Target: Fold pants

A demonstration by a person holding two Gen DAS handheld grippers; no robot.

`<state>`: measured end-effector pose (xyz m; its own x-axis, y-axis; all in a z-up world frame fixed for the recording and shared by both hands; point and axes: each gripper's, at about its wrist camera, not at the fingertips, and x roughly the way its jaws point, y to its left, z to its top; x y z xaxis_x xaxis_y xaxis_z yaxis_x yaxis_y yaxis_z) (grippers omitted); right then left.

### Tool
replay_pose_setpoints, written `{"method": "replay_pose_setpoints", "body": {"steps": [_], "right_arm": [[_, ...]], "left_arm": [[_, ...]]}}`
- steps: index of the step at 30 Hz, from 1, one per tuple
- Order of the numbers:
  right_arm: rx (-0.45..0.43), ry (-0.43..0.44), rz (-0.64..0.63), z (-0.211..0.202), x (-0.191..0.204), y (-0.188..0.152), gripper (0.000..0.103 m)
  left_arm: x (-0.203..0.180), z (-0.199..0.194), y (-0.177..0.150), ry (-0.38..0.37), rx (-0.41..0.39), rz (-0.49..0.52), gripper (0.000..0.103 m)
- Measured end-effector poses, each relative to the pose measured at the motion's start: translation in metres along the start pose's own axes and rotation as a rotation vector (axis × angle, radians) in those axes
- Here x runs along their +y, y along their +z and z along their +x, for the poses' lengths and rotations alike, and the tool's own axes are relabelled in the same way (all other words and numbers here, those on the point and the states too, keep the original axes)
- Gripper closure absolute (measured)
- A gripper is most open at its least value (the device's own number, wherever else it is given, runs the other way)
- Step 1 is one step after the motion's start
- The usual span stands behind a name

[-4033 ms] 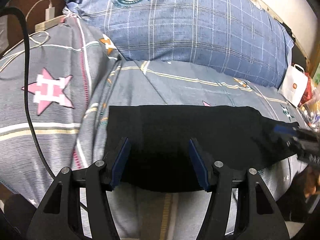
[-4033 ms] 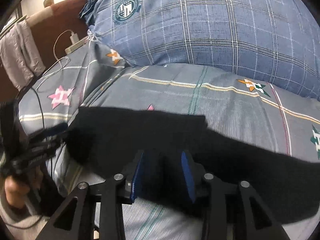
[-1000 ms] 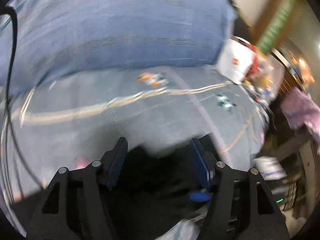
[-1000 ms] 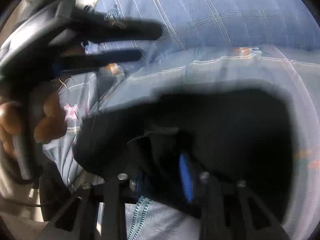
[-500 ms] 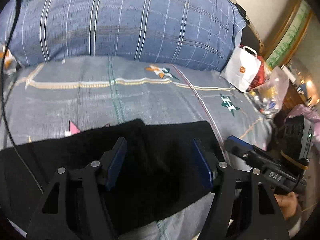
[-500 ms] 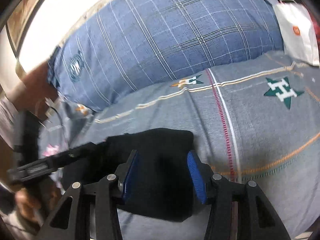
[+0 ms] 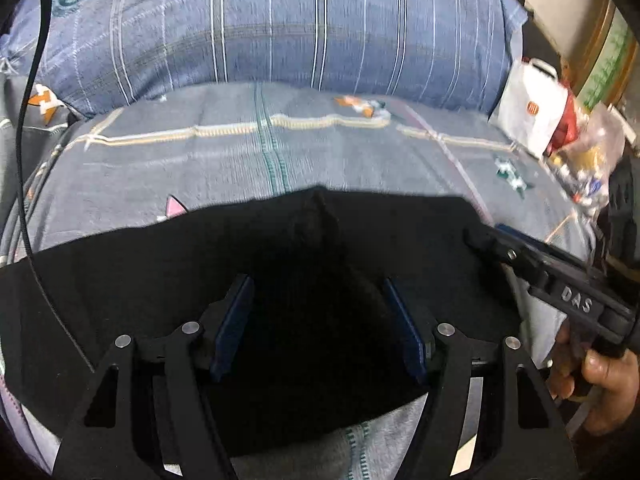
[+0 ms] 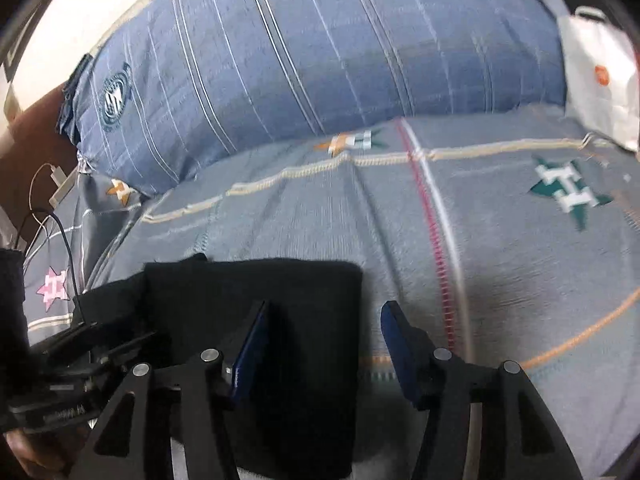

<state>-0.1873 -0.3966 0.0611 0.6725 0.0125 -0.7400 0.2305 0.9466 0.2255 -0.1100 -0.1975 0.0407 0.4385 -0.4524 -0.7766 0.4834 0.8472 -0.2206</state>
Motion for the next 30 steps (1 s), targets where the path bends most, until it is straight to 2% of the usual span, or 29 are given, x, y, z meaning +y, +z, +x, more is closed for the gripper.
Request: {"method": "replay_pose_setpoints", "body": {"steps": [4, 9, 10, 12, 17, 19, 24, 30], "right_arm": [[-0.04, 0.001, -0.021, -0.024, 0.01, -0.004, 0.047], [-0.063, 0.045, -0.1, -0.037, 0.032, -0.013, 0.047], [-0.056, 0.051, -0.133, -0.036, 0.038, -0.016, 0.049], [-0.034, 0.05, -0.198, -0.031, 0.05, -0.022, 0.061], [0.061, 0.035, -0.199, 0.002, 0.054, -0.041, 0.061], [0.047, 0.021, -0.212, -0.002, 0.059, -0.042, 0.061], [0.034, 0.064, -0.19, -0.01, 0.07, -0.031, 0.061], [0.024, 0.097, -0.253, 0.003, 0.106, -0.02, 0.061]], "left_arm": [[-0.005, -0.012, 0.003, 0.021, -0.037, 0.025, 0.036], [-0.001, -0.006, 0.001, 0.04, -0.032, 0.014, 0.036], [0.0, -0.004, 0.0, 0.053, -0.029, 0.018, 0.036], [0.001, 0.002, -0.004, 0.072, -0.006, 0.024, 0.036], [0.007, 0.001, -0.01, 0.05, 0.011, -0.004, 0.036], [0.01, -0.007, -0.012, 0.049, -0.003, -0.002, 0.036], [0.023, -0.028, -0.016, 0.06, -0.036, -0.035, 0.036], [0.04, -0.055, -0.022, 0.107, -0.09, -0.044, 0.036]]}}
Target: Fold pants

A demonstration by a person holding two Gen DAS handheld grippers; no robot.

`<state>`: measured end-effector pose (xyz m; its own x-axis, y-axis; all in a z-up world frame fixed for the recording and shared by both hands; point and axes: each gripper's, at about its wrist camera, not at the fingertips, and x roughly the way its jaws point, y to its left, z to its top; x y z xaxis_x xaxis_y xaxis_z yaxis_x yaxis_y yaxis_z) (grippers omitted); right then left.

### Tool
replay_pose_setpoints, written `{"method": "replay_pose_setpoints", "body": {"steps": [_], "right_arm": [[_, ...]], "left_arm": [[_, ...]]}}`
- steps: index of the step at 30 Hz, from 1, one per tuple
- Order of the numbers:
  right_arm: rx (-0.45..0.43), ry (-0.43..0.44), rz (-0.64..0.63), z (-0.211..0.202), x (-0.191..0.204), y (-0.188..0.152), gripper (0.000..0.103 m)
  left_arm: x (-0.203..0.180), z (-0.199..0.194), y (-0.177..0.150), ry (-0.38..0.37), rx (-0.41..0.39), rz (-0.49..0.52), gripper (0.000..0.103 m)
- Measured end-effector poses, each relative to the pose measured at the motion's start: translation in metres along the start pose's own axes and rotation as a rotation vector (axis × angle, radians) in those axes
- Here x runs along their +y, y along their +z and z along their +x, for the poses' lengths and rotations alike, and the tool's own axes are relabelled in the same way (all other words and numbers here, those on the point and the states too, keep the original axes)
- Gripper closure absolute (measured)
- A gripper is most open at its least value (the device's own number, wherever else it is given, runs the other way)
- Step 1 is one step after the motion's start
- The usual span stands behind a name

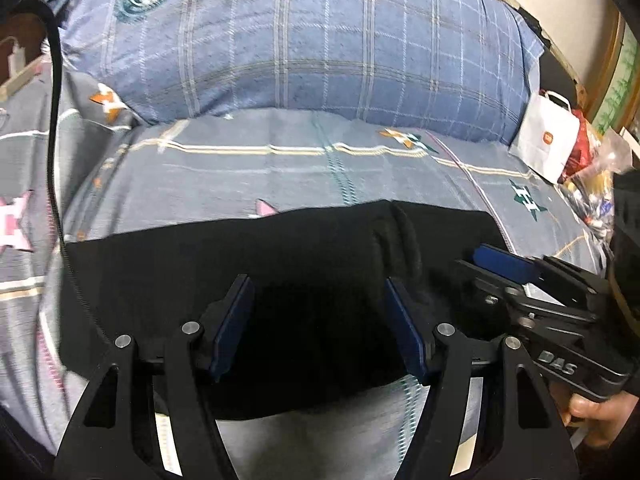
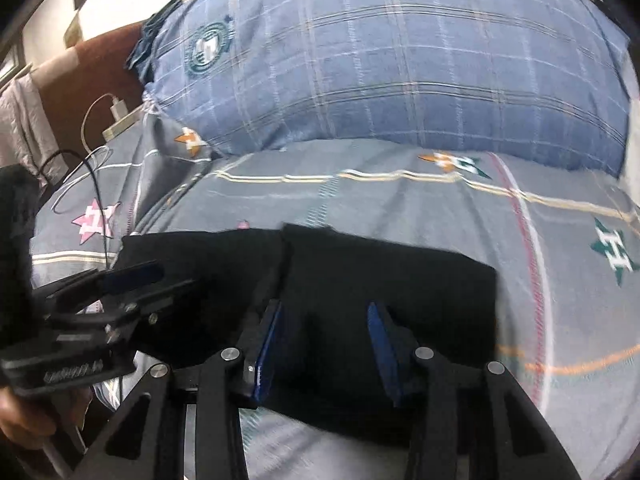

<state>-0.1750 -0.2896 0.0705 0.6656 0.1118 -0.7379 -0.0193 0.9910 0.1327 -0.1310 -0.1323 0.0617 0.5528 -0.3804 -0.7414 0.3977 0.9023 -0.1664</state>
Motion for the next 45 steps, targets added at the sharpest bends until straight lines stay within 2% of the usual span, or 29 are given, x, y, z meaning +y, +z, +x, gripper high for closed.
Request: {"method": "replay_pose_setpoints", "body": {"steps": [4, 6, 8, 12, 16, 22, 28, 45], "right_arm": [[0.075, 0.021, -0.056, 0.033, 0.027, -0.003, 0.061], [0.069, -0.031, -0.116, 0.038, 0.04, -0.009, 0.057], [0.076, -0.034, -0.131, 0.035, 0.045, -0.008, 0.057], [0.028, 0.022, -0.068, 0.017, 0.043, -0.001, 0.057], [-0.014, 0.04, -0.068, 0.007, 0.049, 0.006, 0.057], [-0.029, 0.164, 0.007, 0.012, 0.058, 0.02, 0.056], [-0.003, 0.193, -0.073, 0.027, 0.09, 0.032, 0.056], [0.08, 0.202, -0.177, 0.061, 0.127, 0.035, 0.056]], "left_arm": [[0.021, -0.017, -0.003, 0.047, -0.038, -0.02, 0.036], [0.031, -0.023, -0.005, 0.067, -0.049, -0.037, 0.036], [0.043, -0.028, -0.007, 0.09, -0.057, -0.059, 0.036], [0.061, -0.03, -0.013, 0.11, -0.054, -0.099, 0.036], [0.071, -0.03, -0.018, 0.125, -0.048, -0.124, 0.036], [0.084, -0.041, -0.026, 0.155, -0.064, -0.151, 0.036], [0.103, -0.045, -0.032, 0.2, -0.058, -0.186, 0.036], [0.122, -0.034, -0.037, 0.204, -0.02, -0.229, 0.036]]}}
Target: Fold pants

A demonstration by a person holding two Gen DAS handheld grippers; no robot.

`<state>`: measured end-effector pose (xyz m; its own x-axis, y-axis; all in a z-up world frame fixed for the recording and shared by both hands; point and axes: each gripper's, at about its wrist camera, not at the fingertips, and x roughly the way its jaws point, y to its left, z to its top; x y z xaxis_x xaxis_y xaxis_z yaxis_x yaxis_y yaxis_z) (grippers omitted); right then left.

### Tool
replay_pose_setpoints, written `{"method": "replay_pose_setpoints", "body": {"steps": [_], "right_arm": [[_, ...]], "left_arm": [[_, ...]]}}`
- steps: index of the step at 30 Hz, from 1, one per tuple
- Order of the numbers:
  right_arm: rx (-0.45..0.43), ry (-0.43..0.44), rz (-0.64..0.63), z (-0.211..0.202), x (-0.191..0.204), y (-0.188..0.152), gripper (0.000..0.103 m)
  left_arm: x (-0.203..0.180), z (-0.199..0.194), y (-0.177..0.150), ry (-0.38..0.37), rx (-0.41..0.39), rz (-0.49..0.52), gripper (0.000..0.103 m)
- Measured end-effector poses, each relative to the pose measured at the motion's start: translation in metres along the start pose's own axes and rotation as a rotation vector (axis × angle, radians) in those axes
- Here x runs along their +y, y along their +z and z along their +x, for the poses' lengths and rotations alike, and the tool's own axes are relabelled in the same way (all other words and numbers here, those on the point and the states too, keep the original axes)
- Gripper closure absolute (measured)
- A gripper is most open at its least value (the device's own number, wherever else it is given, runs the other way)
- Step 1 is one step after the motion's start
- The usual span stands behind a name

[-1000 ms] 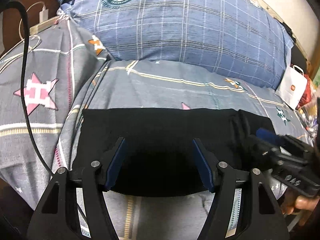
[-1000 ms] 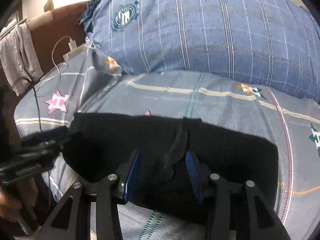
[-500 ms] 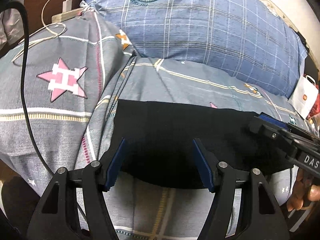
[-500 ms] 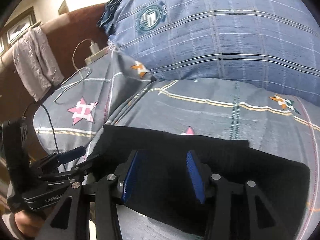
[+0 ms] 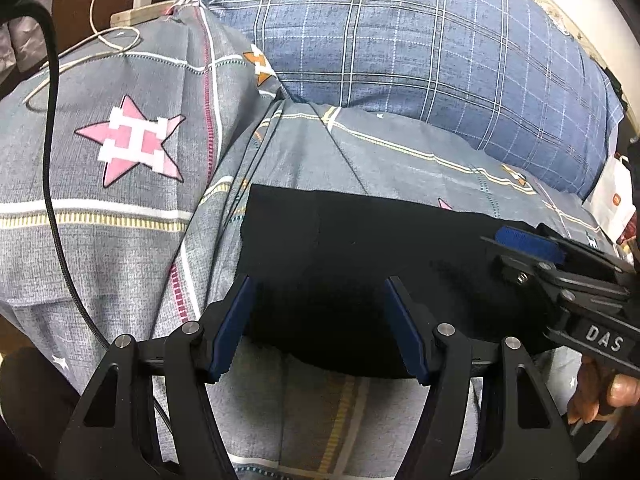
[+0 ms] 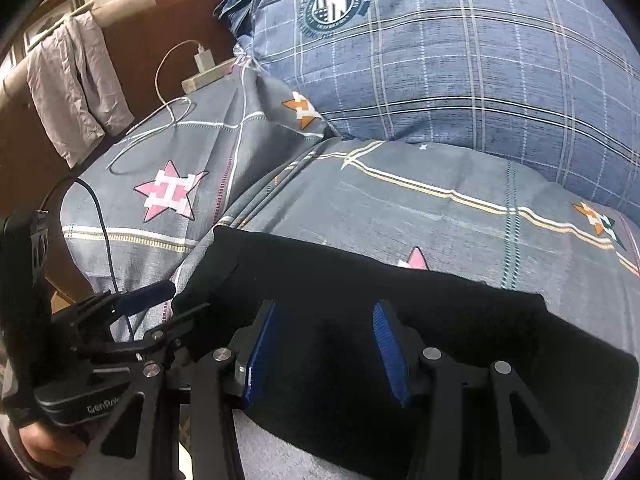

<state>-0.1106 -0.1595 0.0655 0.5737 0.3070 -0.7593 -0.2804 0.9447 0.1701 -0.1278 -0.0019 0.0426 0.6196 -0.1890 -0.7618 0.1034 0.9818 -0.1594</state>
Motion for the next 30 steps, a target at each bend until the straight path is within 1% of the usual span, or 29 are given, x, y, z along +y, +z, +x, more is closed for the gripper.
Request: {"method": "replay_pose_setpoints", "body": {"steps": [6, 9, 12, 14, 16, 18, 23, 25, 26, 27, 30], "right_arm": [[0.032, 0.003, -0.081, 0.019, 0.013, 0.015, 0.056], [0.052, 0.026, -0.12, 0.027, 0.02, 0.023, 0.056], [0.072, 0.043, -0.192, 0.038, 0.028, 0.034, 0.055], [0.082, 0.05, -0.224, 0.044, 0.032, 0.04, 0.054], [0.093, 0.068, -0.254, 0.051, 0.037, 0.047, 0.053], [0.108, 0.099, -0.284, 0.061, 0.043, 0.054, 0.05], [0.181, 0.153, -0.372, 0.089, 0.059, 0.066, 0.049], [0.2, 0.153, -0.421, 0.099, 0.066, 0.069, 0.049], [0.209, 0.16, -0.438, 0.103, 0.068, 0.07, 0.049], [0.229, 0.183, -0.451, 0.11, 0.071, 0.072, 0.048], [0.278, 0.226, -0.445, 0.127, 0.074, 0.071, 0.048]], "left_arm": [[0.007, -0.002, -0.006, 0.0, 0.026, -0.014, 0.036], [0.017, -0.009, -0.012, -0.053, 0.041, -0.066, 0.036], [0.03, -0.012, -0.019, -0.07, 0.065, -0.13, 0.036], [0.035, -0.014, -0.021, -0.088, 0.068, -0.164, 0.036], [0.035, -0.015, -0.023, -0.093, 0.059, -0.179, 0.032], [0.032, -0.01, -0.021, -0.098, 0.07, -0.186, 0.031], [0.027, 0.009, -0.018, -0.106, 0.119, -0.19, 0.031], [0.027, 0.018, -0.019, -0.113, 0.141, -0.203, 0.031], [0.027, 0.022, -0.018, -0.121, 0.15, -0.213, 0.029], [0.027, 0.024, -0.018, -0.128, 0.148, -0.222, 0.024], [0.025, 0.028, -0.014, -0.126, 0.13, -0.219, 0.022]]}}
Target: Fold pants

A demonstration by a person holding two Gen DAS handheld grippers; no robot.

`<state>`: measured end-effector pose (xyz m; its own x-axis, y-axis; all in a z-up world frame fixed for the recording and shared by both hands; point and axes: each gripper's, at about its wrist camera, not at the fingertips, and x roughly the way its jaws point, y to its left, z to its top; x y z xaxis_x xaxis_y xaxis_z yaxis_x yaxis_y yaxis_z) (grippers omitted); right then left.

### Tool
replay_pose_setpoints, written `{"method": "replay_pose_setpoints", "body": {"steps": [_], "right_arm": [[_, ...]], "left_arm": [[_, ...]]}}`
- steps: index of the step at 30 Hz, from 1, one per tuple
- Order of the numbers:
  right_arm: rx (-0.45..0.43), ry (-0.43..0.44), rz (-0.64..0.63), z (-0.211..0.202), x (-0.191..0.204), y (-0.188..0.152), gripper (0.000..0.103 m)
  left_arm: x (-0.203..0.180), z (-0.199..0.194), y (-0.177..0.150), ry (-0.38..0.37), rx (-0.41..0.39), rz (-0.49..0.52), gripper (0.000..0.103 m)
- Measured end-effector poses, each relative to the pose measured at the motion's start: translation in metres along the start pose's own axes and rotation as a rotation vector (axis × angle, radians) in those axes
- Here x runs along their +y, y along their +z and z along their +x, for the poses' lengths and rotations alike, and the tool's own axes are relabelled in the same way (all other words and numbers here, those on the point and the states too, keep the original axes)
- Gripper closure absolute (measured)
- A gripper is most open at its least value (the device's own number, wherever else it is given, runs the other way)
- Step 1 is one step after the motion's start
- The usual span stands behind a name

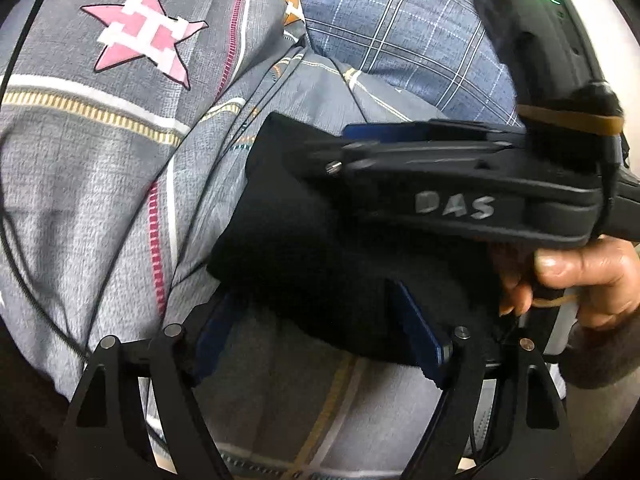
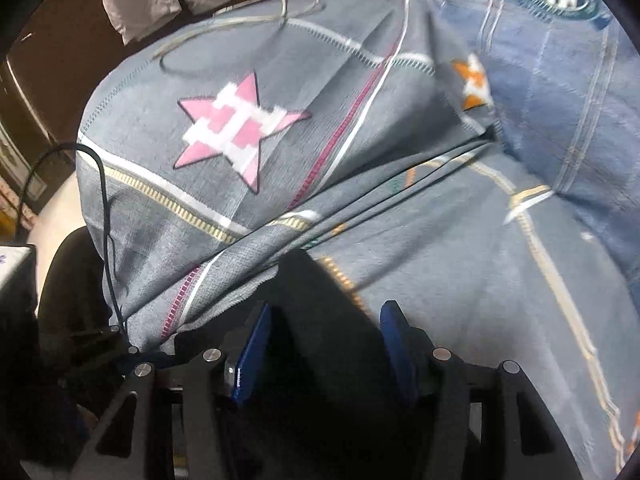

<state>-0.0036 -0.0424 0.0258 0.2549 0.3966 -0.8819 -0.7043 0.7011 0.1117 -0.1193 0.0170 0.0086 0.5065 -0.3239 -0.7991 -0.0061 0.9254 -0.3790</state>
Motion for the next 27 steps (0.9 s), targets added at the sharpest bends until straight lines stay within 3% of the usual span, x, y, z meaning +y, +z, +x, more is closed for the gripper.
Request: {"method": "replay_pose_setpoints", "body": {"steps": [2, 5, 8, 12, 17, 21, 24, 27], "right_arm": [[-0.014, 0.018, 0.018, 0.005, -0.001, -0.001, 0.05], [-0.071, 0.031, 0.071, 0.001, -0.008, -0.008, 0.073], [-0.144, 0.052, 0.108, -0.017, -0.012, -0.016, 0.088], [-0.282, 0.047, 0.14, -0.068, -0.016, -0.023, 0.092], [-0.468, -0.01, 0.238, -0.158, -0.04, -0.062, 0.093], [-0.541, -0.067, 0.34, -0.199, -0.058, -0.11, 0.1], [-0.554, -0.117, 0.454, -0.212, -0.075, -0.156, 0.1], [-0.53, -0.181, 0.558, -0.214, -0.086, -0.193, 0.1]], "left_arm": [[-0.001, 0.001, 0.001, 0.0, -0.016, 0.009, 0.022], [-0.001, 0.002, 0.005, -0.033, -0.036, 0.009, 0.022], [-0.005, -0.006, 0.012, -0.149, -0.08, -0.005, 0.043], [-0.038, -0.041, 0.017, -0.201, -0.187, 0.13, 0.057], [-0.099, -0.068, 0.018, -0.294, -0.24, 0.31, 0.057], [-0.157, -0.063, 0.003, -0.366, -0.201, 0.478, 0.057], [-0.192, -0.03, -0.014, -0.393, -0.115, 0.572, 0.057], [-0.204, 0.007, -0.025, -0.377, 0.013, 0.58, 0.058]]}}
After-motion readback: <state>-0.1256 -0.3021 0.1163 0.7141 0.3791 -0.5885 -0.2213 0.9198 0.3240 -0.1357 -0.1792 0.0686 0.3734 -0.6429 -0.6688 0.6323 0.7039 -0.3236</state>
